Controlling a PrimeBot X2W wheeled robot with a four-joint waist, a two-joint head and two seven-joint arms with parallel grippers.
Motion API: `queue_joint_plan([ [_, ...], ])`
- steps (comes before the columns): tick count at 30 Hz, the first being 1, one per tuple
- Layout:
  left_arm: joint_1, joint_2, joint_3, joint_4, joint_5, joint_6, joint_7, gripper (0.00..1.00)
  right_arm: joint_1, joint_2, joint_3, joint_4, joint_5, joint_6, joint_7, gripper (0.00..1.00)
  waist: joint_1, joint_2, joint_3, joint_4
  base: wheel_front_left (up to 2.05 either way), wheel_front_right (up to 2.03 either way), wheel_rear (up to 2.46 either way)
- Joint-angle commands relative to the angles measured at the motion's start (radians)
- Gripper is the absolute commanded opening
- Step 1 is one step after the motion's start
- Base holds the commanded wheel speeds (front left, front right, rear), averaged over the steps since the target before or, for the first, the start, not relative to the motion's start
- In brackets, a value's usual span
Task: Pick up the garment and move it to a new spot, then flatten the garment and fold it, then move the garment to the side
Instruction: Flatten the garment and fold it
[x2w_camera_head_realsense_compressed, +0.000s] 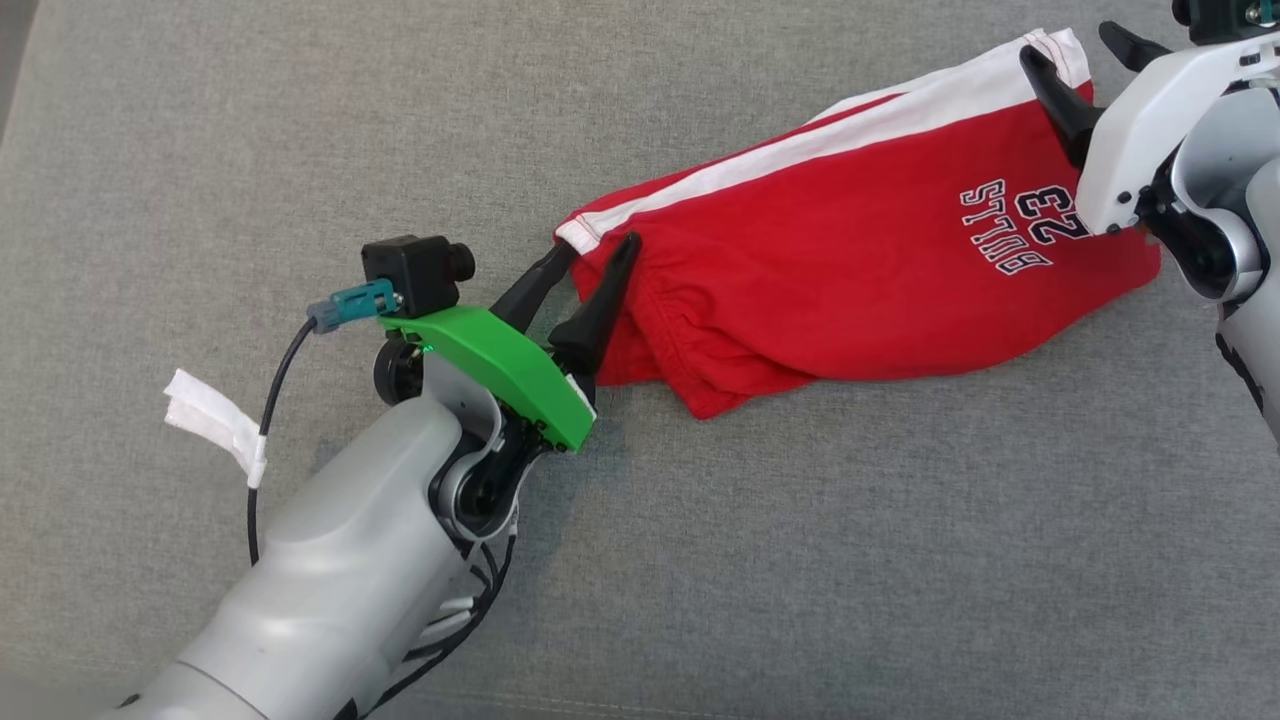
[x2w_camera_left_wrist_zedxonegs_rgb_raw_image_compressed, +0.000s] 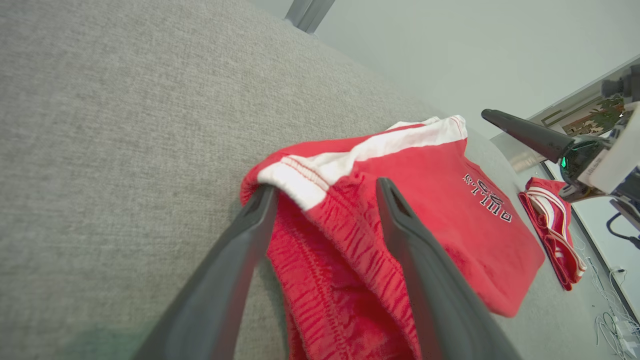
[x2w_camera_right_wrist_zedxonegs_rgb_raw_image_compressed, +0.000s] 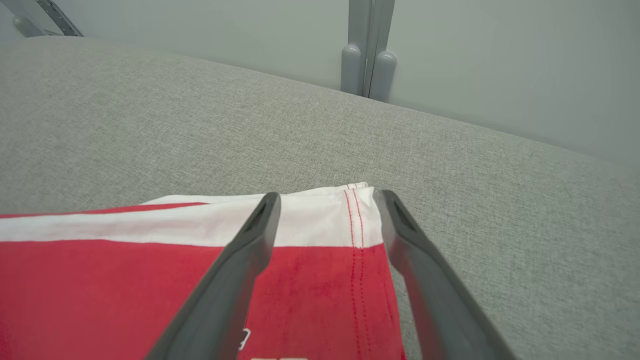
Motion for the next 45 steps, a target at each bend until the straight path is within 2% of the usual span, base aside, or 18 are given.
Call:
queue_joint_plan([
  [1, 0.025, 0.017, -0.01, -0.005, 0.001, -0.004, -0.007, 1.0, 0.008, -0.009, 0.011, 0.01, 0.02, -0.001, -0.002, 1.0, 0.0, 0.0, -0.029, -0.007, 0.0, 0.0, 0.0],
  [6, 0.1, 0.06, -0.011, -0.06, -0.015, -0.003, -0.037, 1.0, 0.064, -0.02, 0.033, 0.042, 0.108, -0.001, 0.024, 1.0, 0.0, 0.0, -0.107, -0.014, 0.0, 0.0, 0.0],
  [11, 0.177, 0.092, 0.021, -0.094, 0.001, -0.003, -0.058, 1.0, 0.125, -0.031, 0.026, 0.054, 0.159, -0.001, -0.002, 1.0, 0.0, 0.0, -0.173, -0.011, 0.0, 0.0, 0.0],
  [13, 0.205, 0.107, 0.058, -0.107, 0.024, -0.003, -0.064, 1.0, 0.152, -0.029, 0.007, 0.062, 0.183, -0.001, -0.013, 1.0, 0.0, 0.0, -0.191, -0.004, 0.0, 0.0, 0.0],
  [15, 0.229, 0.115, 0.144, -0.135, 0.089, -0.003, -0.065, 1.0, 0.171, -0.025, -0.011, 0.069, 0.203, -0.001, -0.02, 1.0, 0.0, 0.0, -0.199, 0.001, 0.0, 0.0, 0.0],
  [21, 0.36, 0.069, 0.45, -0.264, 0.413, 0.016, -0.062, 1.0, 0.184, -0.013, -0.044, 0.111, 0.198, -0.001, -0.031, 1.0, 0.0, 0.0, -0.19, 0.009, 0.0, 0.0, 0.0],
  [25, 0.436, 0.009, 0.6, -0.338, 0.617, 0.02, -0.062, 1.0, 0.148, 0.005, -0.068, 0.151, 0.177, 0.0, -0.037, 1.0, 0.0, 0.0, -0.165, 0.015, 0.0, 0.0, 0.0],
  [29, 0.479, -0.051, 0.704, -0.385, 0.76, 0.012, -0.062, 1.0, 0.116, 0.022, -0.085, 0.194, 0.149, 0.0, -0.04, 1.0, 0.0, 0.0, -0.135, 0.022, 0.0, 0.0, 0.0],
  [34, 0.516, -0.101, 0.784, -0.416, 0.854, 0.001, -0.062, 1.0, 0.066, 0.039, -0.108, 0.265, 0.114, 0.0, -0.016, 1.0, 0.0, 0.0, -0.1, 0.037, 0.0, 0.0, 0.0],
  [37, 0.533, -0.115, 0.803, -0.426, 0.869, -0.001, -0.062, 1.0, 0.046, 0.05, -0.126, 0.31, 0.102, -0.001, 0.001, 1.0, 0.0, 0.0, -0.086, 0.05, 0.0, 0.0, 0.0],
  [45, 0.555, -0.127, 0.792, -0.44, 0.881, -0.003, -0.062, 1.0, 0.016, 0.085, -0.172, 0.422, 0.095, 0.0, 0.059, 1.0, 0.0, 0.0, -0.066, 0.084, 0.0, 0.0, 0.0],
])
